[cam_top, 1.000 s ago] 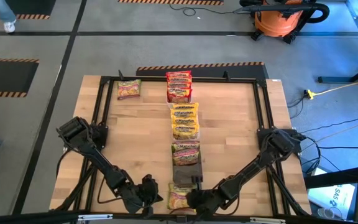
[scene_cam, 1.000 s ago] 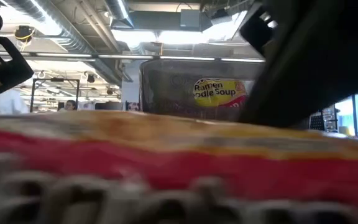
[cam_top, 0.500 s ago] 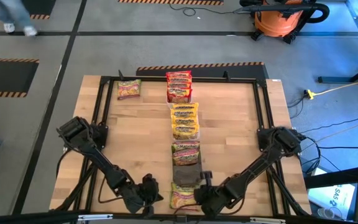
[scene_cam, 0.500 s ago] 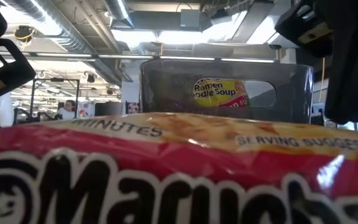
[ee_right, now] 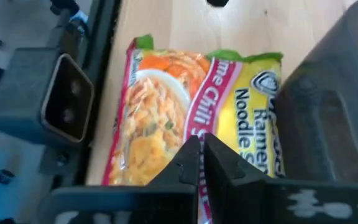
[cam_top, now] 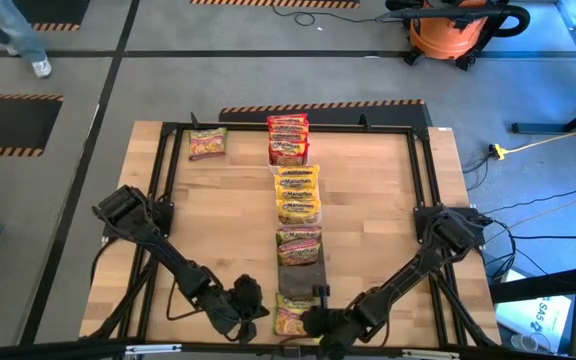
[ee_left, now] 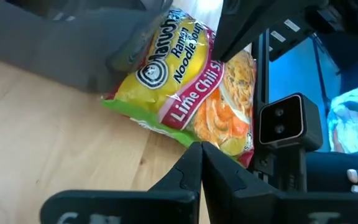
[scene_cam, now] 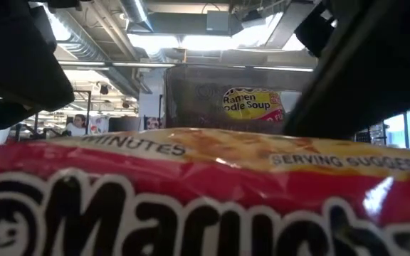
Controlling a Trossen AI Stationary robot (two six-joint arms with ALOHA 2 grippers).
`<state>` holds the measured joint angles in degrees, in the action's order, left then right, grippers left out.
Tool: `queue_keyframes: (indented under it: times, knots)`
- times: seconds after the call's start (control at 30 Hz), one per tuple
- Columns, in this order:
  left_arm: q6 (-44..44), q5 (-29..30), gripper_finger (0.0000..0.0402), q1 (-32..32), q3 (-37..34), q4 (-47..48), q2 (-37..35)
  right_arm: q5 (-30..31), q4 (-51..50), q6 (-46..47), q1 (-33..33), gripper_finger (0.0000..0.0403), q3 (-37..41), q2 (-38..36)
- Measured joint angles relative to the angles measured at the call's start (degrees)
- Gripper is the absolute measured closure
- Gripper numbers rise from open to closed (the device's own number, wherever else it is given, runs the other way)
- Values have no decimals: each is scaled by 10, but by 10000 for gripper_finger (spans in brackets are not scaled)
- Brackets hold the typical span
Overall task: Sort Maruchan noodles
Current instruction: Put the green noodle pack into the black bin
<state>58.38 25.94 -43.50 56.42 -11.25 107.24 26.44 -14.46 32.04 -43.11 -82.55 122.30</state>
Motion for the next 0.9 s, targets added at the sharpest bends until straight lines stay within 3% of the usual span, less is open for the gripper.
queue_keyframes:
  times: [0.6, 0.77, 0.9]
  knots:
    - [0, -1, 400, -8, 0, -27, 0, -29, -244, 94, -73, 402, -2, -35]
    - [-15, 6, 400, -8, 14, -61, 0, -39, -330, 126, -104, 402, 3, -72]
    - [-67, 30, 401, -8, 58, -57, 0, 11, -330, 147, -133, 402, 37, -144]
